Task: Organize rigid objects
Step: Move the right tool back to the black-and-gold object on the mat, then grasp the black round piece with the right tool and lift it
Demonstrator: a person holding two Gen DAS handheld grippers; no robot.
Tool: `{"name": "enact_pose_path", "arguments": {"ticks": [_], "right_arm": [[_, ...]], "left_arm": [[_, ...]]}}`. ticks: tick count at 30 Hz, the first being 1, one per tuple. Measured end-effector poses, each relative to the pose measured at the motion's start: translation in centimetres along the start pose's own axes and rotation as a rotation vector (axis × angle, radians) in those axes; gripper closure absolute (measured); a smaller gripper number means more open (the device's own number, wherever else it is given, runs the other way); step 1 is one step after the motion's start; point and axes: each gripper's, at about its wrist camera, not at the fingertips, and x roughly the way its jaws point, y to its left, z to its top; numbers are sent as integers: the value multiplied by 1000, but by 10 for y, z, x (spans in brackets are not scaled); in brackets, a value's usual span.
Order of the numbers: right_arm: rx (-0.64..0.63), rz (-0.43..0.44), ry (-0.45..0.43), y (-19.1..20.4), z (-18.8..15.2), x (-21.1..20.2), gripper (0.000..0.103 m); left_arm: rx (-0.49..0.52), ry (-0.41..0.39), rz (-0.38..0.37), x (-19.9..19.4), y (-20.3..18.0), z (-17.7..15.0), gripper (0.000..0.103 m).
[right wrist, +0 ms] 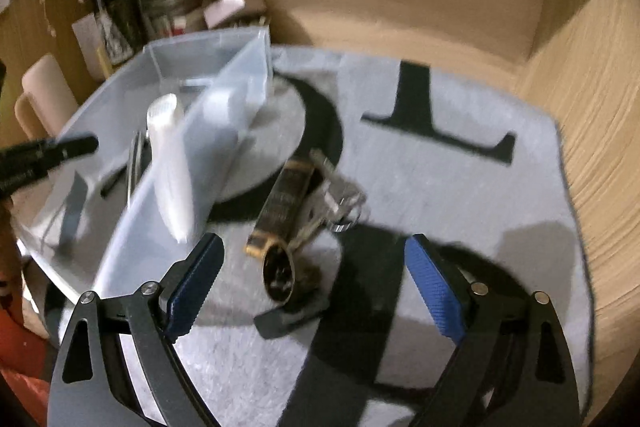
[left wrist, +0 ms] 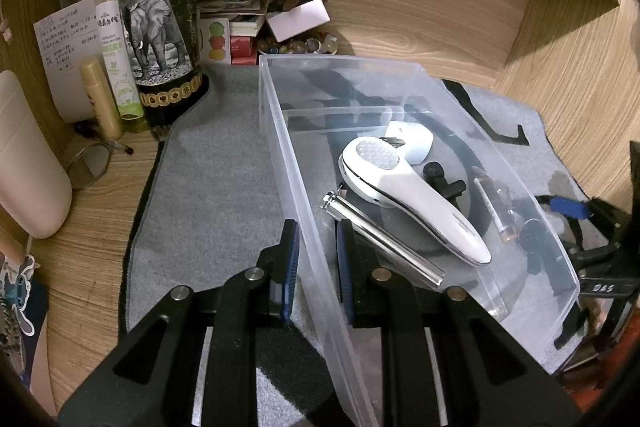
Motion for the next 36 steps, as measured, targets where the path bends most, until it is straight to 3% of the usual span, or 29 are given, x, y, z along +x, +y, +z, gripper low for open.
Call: {"name": "enact_pose_path", "arguments": {"ticks": [1,5,7,9,10,20,29,36], "right_arm": [[4,7,8,-1,-2,3,17],[25,60,62,-4,-8,16,41],[11,55,54,-3,-9,17,47],[3,76,55,-2,-10,15,65],[2,83,54,-2,-9,15,69],[7,81,-13,-2,1,-6,70],[-33,43,-119,2,29,-35,70],[-84,61,-180,16,55,-46,70]], "left_arm": [[-1,2,0,0,0,0,85],[-1,2,0,0,0,0,85],[-1,2,1,0,1,0,85],[0,2,1,0,1,0,85],[0,2,1,1,1,-1,85],[-2,1,1,1,1,-1,85],[-2,1,1,1,1,-1,85],[-3,1,-1,0,1,-1,85]]}}
